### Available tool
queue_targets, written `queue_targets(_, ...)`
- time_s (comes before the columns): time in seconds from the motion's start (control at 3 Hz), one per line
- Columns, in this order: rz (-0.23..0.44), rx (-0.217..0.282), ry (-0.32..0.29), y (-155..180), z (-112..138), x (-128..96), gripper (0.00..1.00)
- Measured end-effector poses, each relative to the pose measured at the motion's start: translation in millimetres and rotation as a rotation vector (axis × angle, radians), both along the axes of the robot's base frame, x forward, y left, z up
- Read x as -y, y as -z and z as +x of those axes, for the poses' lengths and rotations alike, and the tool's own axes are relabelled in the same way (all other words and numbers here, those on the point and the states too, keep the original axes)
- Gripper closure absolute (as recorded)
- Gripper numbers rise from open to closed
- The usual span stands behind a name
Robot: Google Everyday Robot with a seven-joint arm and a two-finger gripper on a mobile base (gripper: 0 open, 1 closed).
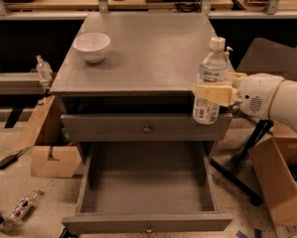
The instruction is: Place blue plastic bottle into middle drawer
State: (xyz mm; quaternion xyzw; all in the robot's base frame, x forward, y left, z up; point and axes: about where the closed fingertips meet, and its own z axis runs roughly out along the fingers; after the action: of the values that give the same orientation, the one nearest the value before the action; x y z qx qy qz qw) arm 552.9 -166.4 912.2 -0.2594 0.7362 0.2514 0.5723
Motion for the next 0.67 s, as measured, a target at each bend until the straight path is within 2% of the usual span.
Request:
queue_targets(0.33,0.002,-0.001,-0.007,1.2,3.1,-3.4,1.00)
queue_targets(0.67,0.025,-0.025,-0.049,46.2,3.8,-17.6,1.00)
